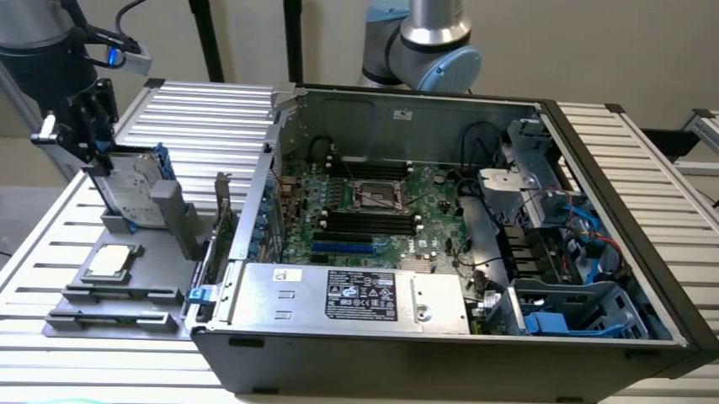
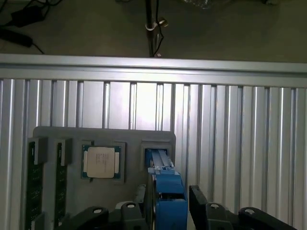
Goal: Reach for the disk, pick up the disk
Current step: 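Pick up the disk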
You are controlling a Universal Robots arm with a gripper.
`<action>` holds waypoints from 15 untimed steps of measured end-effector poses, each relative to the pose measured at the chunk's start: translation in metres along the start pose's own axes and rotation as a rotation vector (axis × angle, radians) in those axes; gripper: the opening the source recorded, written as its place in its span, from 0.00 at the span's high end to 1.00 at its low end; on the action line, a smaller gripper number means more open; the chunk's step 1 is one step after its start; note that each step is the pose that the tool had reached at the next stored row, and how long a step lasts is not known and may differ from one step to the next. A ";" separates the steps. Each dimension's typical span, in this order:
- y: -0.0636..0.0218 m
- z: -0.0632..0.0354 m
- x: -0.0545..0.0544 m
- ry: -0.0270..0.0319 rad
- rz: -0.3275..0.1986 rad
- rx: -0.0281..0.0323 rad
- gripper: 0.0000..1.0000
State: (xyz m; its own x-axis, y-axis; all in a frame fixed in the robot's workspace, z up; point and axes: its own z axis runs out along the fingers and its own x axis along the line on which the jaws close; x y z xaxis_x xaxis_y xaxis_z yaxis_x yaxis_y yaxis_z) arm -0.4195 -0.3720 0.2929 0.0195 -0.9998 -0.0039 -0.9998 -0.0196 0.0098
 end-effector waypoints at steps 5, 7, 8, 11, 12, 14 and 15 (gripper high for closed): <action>0.0001 0.0000 0.001 -0.0002 0.000 -0.0001 0.66; 0.0001 0.0000 0.002 -0.0005 0.000 0.0001 0.67; 0.0001 0.0000 0.003 -0.0007 0.000 0.0000 0.67; 0.0001 0.0000 0.006 -0.0013 0.000 0.0001 0.67; 0.0001 0.0000 0.007 -0.0015 0.000 0.0001 0.67; 0.0002 0.0000 0.009 -0.0015 0.000 0.0000 0.67; 0.0002 0.0000 0.009 -0.0015 0.000 0.0001 0.67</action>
State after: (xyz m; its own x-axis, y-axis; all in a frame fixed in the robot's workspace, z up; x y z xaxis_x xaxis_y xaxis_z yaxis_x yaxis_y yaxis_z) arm -0.4195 -0.3805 0.2929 0.0192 -0.9998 -0.0055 -0.9998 -0.0193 0.0097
